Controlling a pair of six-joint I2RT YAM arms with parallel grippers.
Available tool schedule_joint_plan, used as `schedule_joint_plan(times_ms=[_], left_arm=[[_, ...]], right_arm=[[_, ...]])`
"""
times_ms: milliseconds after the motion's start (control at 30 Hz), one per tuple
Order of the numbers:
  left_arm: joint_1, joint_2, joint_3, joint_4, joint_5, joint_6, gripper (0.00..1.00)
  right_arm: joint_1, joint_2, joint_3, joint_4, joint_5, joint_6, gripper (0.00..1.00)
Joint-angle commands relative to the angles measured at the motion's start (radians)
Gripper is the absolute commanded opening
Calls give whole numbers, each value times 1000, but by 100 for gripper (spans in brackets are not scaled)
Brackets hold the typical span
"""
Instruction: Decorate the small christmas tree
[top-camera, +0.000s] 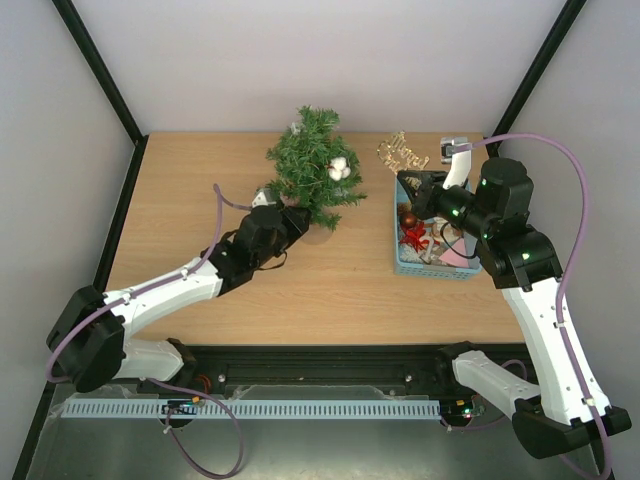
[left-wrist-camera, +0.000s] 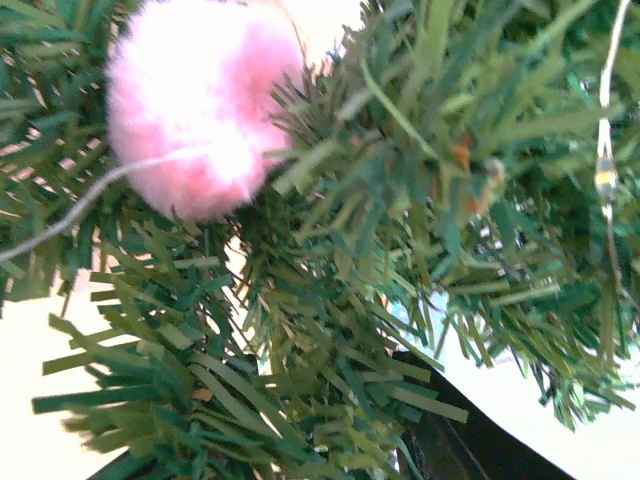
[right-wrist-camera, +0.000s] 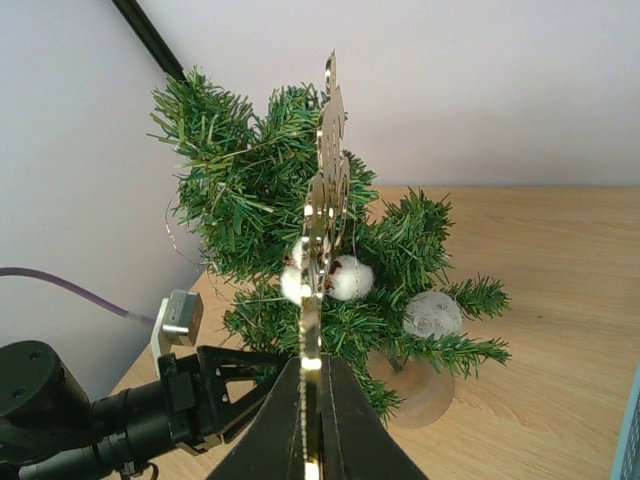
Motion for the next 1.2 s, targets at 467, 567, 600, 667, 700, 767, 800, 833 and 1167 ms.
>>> schedule_joint_plan(times_ms=[467,567,600,667,700,767,800,833,1167], left_arm=[[119,-18,-32,-18,-15,63,38],[154,-17,-31,-15,1,78,38],[165,-18,-32,-14,6,82,38],[185,-16,-32,-11,13,93,38],[193,-16,-31,-8,16,99,38],[212,-9,-29,0,25,110,38],[220,-4,-26,4,29,116,38],[235,1,-24,9,37,120,38],[275,-77,-51,-17,109,105,42]], right_arm=[[-3,-22,-12,-10,-17,-6,1],[-2,-20,-17,-9,-20,-7,1],[-2,-20,-17,-9,-19,-7,1],[-2,-20,-19,-10,-18,-7,1],[-3,-20,-20,-9,-17,-7,2],[-1,-18,-21,-8,-19,-7,1],[-3,-17,-22,-8,-20,-6,1],[-3,-16,-22,-6,-19,-6,1],[-3,-10,-39,4,-20,-7,1]])
